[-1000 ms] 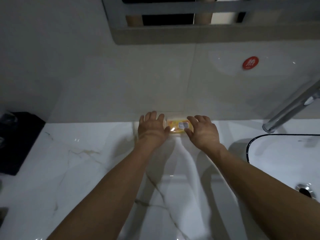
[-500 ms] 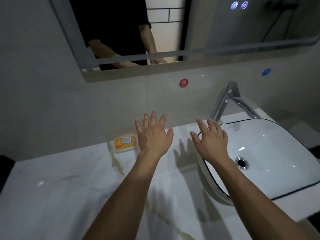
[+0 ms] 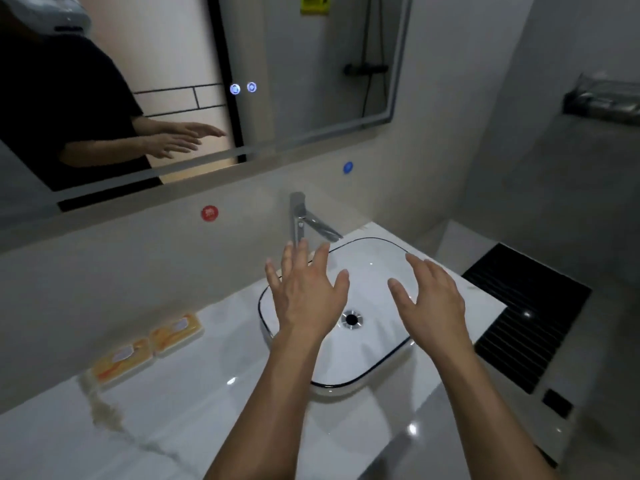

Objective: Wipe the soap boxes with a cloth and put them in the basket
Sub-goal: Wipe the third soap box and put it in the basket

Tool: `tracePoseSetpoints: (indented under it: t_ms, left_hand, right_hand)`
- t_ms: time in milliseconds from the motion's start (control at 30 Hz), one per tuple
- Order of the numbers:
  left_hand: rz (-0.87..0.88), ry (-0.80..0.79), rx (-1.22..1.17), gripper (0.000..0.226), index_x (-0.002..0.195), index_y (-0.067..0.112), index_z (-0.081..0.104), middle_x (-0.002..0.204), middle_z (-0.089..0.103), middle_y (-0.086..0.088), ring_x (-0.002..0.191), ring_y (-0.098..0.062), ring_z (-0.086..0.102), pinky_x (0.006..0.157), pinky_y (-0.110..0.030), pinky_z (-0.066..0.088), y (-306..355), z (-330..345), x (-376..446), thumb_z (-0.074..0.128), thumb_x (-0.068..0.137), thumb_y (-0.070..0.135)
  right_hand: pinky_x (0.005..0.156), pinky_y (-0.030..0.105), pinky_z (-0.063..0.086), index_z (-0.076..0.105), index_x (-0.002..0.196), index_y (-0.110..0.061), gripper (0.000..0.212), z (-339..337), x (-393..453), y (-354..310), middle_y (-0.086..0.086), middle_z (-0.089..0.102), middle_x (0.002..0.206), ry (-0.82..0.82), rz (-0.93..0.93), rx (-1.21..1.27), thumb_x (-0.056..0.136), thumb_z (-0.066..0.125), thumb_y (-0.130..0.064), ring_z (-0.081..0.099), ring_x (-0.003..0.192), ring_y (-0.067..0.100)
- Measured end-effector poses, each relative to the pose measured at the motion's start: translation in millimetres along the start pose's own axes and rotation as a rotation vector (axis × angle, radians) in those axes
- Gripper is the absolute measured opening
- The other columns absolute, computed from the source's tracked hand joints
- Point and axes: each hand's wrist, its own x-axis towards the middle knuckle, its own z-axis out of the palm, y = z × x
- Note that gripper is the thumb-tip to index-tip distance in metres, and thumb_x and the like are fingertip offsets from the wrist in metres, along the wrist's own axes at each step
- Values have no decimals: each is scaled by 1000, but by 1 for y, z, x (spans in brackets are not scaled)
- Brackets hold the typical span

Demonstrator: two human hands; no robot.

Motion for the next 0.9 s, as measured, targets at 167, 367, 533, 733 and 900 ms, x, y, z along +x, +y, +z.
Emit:
tracePoseSetpoints:
  t_ms: [167, 367, 533, 733, 900]
  left_hand:
    - [106, -85, -44, 62, 151, 35, 29, 163, 17, 1, 152, -19, 2, 120, -52, -4, 112, 45, -24, 45, 94, 53]
    - [246, -190, -85, 63, 151, 34, 30, 164, 18, -1, 152, -22, 2, 119, -53, -4, 235, 107, -54, 44, 94, 54]
    - [359, -236, -135, 62, 151, 35, 30, 163, 20, -2, 152, -21, 4, 120, -54, -2, 321, 145, -69, 46, 93, 53]
    - [462, -354, -168, 63, 152, 33, 28, 163, 20, -1, 152, -21, 5, 121, -53, 2, 391, 189, -69, 47, 95, 53]
    - [510, -423, -177, 61, 151, 31, 31, 161, 25, 0, 151, -22, 12, 121, -54, 9, 441, 236, -44, 46, 96, 53]
  right_hand:
    - [119, 46, 23, 38, 151, -23, 59, -70, -12, 90, 6, 37, 156, 79, 103, 15, 98, 52, -46, 26, 147, 23]
    - [120, 47, 22, 33, 153, -25, 62, -143, -27, 197, 7, 32, 159, 145, 257, -37, 98, 50, -47, 23, 149, 24]
    - [118, 48, 26, 33, 154, -23, 63, -186, -34, 264, 7, 34, 158, 200, 347, -69, 98, 49, -49, 25, 148, 25]
    - [119, 46, 26, 34, 153, -24, 63, -211, -22, 324, 5, 35, 158, 246, 444, -28, 98, 52, -47, 26, 148, 22]
    - [117, 43, 30, 38, 152, -20, 61, -223, 12, 370, 4, 42, 153, 296, 504, 19, 97, 56, -42, 35, 143, 20]
